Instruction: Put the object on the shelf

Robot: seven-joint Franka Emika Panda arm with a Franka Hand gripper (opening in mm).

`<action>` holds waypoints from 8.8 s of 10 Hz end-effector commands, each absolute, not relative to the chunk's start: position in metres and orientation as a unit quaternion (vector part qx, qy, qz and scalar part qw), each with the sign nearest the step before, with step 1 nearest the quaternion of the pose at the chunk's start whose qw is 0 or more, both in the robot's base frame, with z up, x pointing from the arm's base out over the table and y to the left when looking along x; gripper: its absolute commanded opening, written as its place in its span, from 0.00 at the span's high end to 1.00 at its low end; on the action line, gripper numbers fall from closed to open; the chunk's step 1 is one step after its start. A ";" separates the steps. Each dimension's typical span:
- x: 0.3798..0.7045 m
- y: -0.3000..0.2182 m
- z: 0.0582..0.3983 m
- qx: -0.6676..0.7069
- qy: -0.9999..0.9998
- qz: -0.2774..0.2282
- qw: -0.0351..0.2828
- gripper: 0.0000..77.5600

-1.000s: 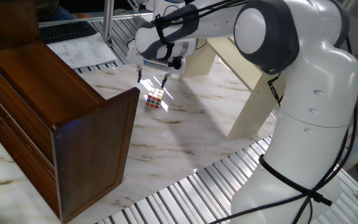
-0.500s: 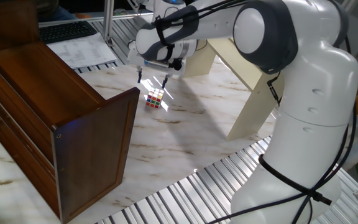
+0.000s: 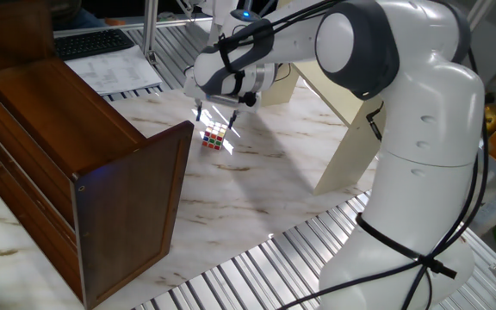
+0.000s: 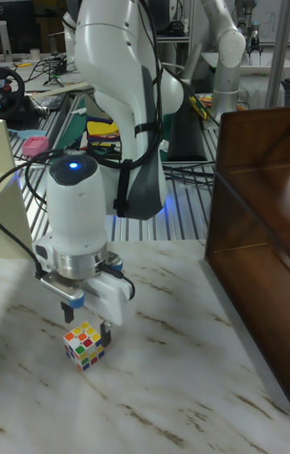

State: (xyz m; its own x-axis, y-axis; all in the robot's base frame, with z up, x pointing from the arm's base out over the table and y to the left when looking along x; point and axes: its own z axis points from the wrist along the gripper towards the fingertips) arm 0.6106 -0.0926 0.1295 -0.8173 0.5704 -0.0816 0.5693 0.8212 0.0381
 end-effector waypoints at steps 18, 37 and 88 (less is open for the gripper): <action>0.614 -0.095 0.096 0.303 0.951 0.003 0.058 0.00; 0.611 -0.094 0.139 0.297 0.953 -0.001 0.063 0.98; 0.570 -0.175 0.422 0.228 0.973 -0.019 0.018 0.98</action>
State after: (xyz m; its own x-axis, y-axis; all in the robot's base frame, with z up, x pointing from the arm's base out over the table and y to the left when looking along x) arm 0.5779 -0.1631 0.4091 -0.8830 0.4668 -0.0482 0.4682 0.8833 -0.0220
